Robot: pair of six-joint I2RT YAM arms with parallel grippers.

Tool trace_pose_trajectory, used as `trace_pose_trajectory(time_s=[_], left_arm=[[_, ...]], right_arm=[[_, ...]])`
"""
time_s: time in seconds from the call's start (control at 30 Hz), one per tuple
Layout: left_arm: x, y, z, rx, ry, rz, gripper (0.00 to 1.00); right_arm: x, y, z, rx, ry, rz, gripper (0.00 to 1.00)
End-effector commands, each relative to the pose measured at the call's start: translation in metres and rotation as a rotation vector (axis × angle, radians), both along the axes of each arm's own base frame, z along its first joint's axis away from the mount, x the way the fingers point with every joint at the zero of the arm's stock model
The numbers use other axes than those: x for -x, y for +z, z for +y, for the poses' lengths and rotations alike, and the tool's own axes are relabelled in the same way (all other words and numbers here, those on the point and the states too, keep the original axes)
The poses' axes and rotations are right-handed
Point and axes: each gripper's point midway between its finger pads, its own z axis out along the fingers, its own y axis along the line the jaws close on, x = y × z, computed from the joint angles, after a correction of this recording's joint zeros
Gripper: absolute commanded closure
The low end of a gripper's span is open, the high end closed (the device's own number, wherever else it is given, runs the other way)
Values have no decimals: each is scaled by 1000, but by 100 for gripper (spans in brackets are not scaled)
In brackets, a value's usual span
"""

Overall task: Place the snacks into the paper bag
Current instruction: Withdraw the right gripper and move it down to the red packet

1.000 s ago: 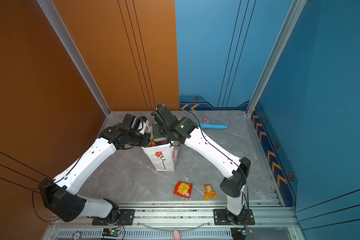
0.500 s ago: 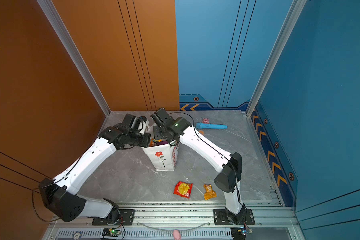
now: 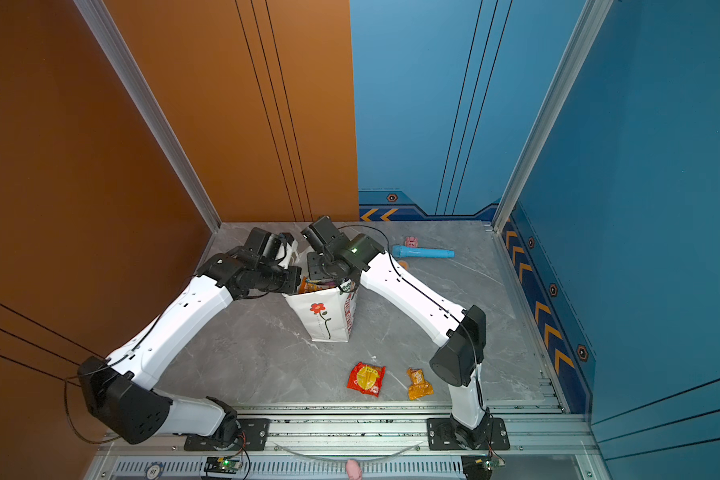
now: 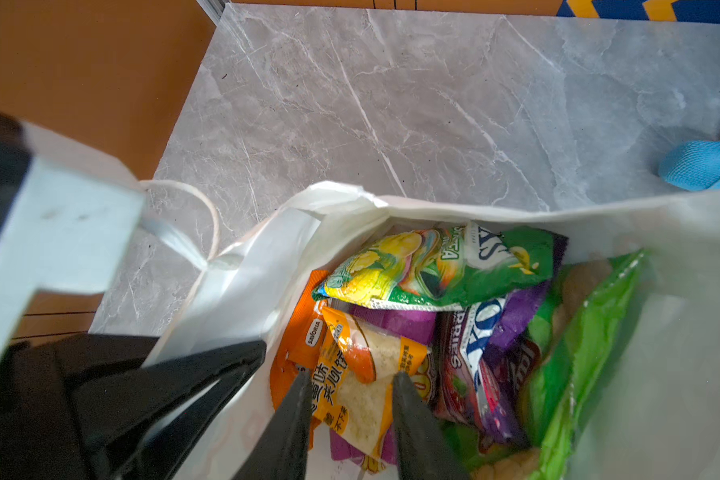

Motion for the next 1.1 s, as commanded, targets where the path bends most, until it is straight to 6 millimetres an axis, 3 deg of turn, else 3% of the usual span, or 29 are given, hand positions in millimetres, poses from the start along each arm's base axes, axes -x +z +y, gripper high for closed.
trace_pose_trajectory(time_s=[0.0,0.17,0.37,0.53,0.73,0.9,1.07], left_arm=[[-13,34,0,28,1,-147,100],[-14,34,1,19,5,-152,100],[-15,32,2,15,7,-147,100],[-16,31,2,15,11,-144,100],[-16,30,2,16,11,-142,100],[-15,30,1,19,8,-142,100],[-14,32,0,19,4,-145,100]], right_arm=[[28,47,-29,-4,-1,-77,63],[59,45,-83,43,-49,-104,60],[100,11,-133,23,-123,-50,57],[130,-47,-165,-6,-230,78,54],[167,-142,-173,-5,-334,331,47],[186,-187,-157,-93,-365,489,35],[202,-225,-151,-61,-377,620,32]])
